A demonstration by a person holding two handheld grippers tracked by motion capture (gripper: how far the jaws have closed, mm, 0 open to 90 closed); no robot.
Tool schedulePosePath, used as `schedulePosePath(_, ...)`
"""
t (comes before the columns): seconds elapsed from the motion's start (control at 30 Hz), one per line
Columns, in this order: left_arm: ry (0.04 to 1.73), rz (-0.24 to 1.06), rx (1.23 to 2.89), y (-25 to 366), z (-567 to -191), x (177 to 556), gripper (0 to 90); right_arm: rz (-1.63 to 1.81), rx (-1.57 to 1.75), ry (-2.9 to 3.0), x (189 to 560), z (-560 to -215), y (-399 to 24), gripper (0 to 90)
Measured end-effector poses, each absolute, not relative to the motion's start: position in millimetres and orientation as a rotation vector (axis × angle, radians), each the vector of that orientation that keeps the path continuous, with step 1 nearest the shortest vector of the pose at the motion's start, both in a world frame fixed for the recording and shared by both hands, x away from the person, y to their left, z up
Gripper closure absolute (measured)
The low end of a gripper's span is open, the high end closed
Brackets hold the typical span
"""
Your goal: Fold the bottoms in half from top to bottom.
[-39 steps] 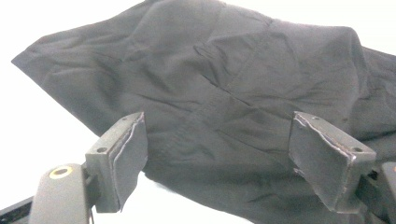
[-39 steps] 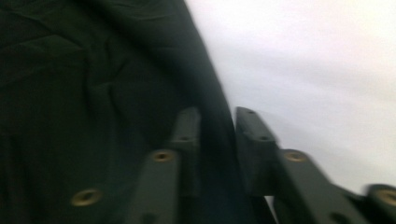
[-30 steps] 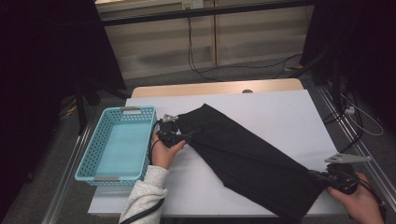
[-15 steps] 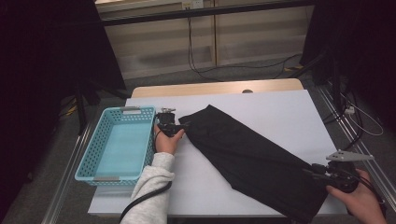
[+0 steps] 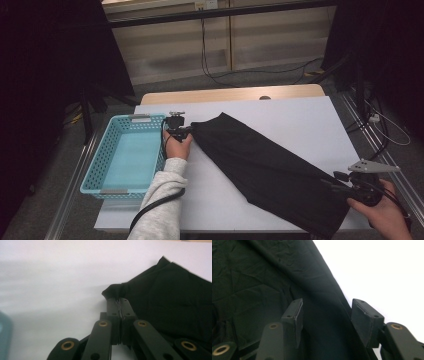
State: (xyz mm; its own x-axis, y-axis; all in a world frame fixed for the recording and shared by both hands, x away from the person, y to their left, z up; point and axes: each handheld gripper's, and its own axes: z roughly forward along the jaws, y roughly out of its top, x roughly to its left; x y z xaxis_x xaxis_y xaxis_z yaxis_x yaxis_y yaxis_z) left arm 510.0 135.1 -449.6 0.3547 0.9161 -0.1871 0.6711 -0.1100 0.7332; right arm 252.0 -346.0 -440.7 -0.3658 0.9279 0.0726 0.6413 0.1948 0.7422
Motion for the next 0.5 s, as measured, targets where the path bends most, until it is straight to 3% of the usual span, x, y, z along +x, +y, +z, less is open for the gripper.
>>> schedulePosePath(0.33,1.399,0.393,1.912,140.0,-452.7,501.5,86.7,1.054,1.379,2.090,306.1,-436.2,-309.5,54.2)
schedulePosePath(0.5,1.371,0.361,1.941,137.1,-454.4,501.5,63.6,1.073,1.334,2.149,344.1,-440.8,-278.8,59.5)
